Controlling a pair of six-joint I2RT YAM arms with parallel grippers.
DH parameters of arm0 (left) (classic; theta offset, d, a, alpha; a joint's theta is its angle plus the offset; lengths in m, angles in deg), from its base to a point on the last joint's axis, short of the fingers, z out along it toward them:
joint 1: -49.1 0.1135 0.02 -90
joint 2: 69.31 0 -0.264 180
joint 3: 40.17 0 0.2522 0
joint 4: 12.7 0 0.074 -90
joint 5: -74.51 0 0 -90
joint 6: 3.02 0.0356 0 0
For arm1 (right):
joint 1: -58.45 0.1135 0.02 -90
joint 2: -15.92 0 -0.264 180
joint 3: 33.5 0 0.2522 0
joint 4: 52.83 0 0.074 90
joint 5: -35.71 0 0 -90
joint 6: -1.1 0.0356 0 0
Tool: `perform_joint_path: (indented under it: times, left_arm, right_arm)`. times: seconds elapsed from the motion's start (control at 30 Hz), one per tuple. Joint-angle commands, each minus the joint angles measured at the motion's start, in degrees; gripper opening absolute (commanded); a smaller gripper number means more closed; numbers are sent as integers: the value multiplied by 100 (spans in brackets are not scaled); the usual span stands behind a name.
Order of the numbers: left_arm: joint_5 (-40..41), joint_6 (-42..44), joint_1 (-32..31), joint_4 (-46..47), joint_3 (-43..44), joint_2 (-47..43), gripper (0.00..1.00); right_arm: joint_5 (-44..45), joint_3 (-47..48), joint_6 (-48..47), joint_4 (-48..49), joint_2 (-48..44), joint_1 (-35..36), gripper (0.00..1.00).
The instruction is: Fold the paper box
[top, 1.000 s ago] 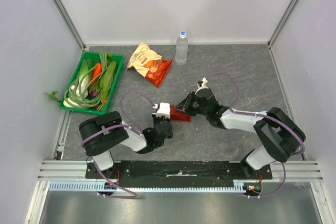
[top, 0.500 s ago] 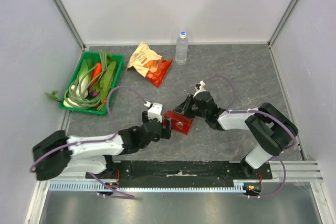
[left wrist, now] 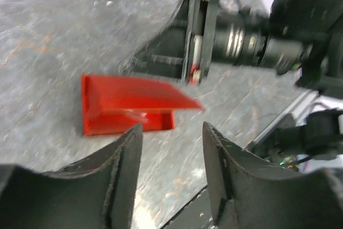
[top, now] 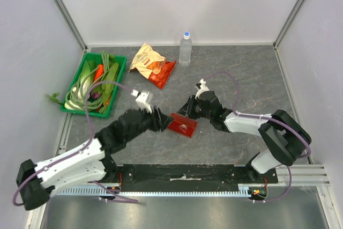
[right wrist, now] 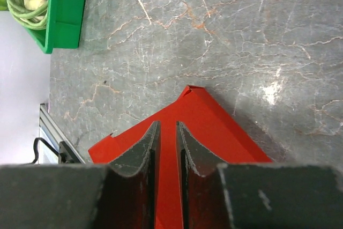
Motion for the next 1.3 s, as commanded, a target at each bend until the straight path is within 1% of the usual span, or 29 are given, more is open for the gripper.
perform_joint_path:
  times: [0.0,0.03,0.07,0.1,0.13,0.17,0.2,0.3,0.37,0.4,0.47,0.5,0.57,0.6,0.63,0.7,0.73,0.83,0.9,0.93,0.97,1.03,1.07,1.1,1.13,1.17,1.2,1.27]
  left_arm:
    - [-2151,-374,1274,1083,675,1192,52]
    - [-2407,-455,1476,1704,693,1621,49]
    - [-2661,-490,1504,1919,719,1878,48]
    - [-2708,-438,1504,2043,780,2124,47]
    - [-2943,-420,1531,2027,929,2622,40]
    - [-3102,-394,1522,2114,948,2819,38]
    - [-3191,-394,1522,2193,904,2969,35]
    - [-3086,-525,1575,2553,378,3348,31]
    - [-2998,-526,1592,2685,-18,3409,30]
    - [-2981,-543,1592,2747,-132,3427,30]
    - [-2928,-578,1592,2939,-414,3488,30]
    - [-2919,-578,1592,2958,-510,3515,30]
    - [-2893,-578,1592,2984,-572,3576,30]
    - [-2884,-578,1592,3080,-608,3664,29]
    - [-2840,-596,1592,3116,-660,3717,29]
    - [-2831,-561,1592,3195,-669,3927,28]
    - [-2866,-526,1601,3161,-609,3972,27]
    - [-2866,-403,1601,3047,-477,4138,27]
    - [-2849,-254,1592,2941,-397,4157,28]
    - [-2849,-184,1592,2845,-371,4070,29]
    - [-2849,-70,1601,2835,-371,3991,29]
    - [-2814,1,1592,2835,-476,3675,34]
    - [-2787,54,1592,2835,-502,3586,37]
    - [-2796,89,1601,2800,-511,3525,43]
    - [-2874,142,1592,2783,-485,3481,46]
    - [-2936,221,1601,2765,-459,3384,48]
    - [-2980,256,1592,2765,-415,3331,51]
    - [-3077,300,1601,2747,-362,3200,53]
  right_arm:
    - [117,157,-321,-222,-301,82,24]
    - [134,139,-321,-344,-362,73,24]
    - [204,139,-339,-423,-502,82,24]
    - [248,122,-356,-502,-582,82,24]
    - [301,78,-357,-703,-670,73,24]
    - [458,69,-383,-845,-879,64,24]
    - [529,52,-400,-977,-1003,56,24]
    - [513,-62,-409,-1355,-1539,-15,24]
    - [347,-168,-392,-1461,-1848,-6,25]
    - [85,-247,-340,-1453,-1901,-15,25]
    - [-285,-448,10,-989,-1814,72,25]
    - [-609,-728,134,-395,-1735,143,24]
    - [-691,-1019,380,110,-1463,344,24]
    - [-726,-1299,408,321,-1366,354,24]
    - [-822,-1459,425,784,-1200,372,24]
    - [-963,-1801,435,1348,-1014,372,24]
    - [-1068,-1838,391,1525,-848,372,24]
    - [-1087,-1961,92,1633,-671,425,24]
    - [-763,-1866,-179,1204,-697,425,24]
    - [-640,-1786,-581,628,-801,425,24]
    - [-534,-1698,-724,352,-889,425,25]
    - [-577,-1522,-1040,-183,-1283,425,27]
    - [-569,-1461,-1199,-439,-1442,425,29]
    - [-421,-1260,-1357,-755,-1592,425,31]
    - [-271,-1145,-1533,-1498,-1872,425,32]
    - [-96,-1031,-1865,-1862,-1997,425,35]
    - [280,-882,-1973,-2396,-2120,425,36]
    - [511,-828,-2009,-2647,-2340,407,41]
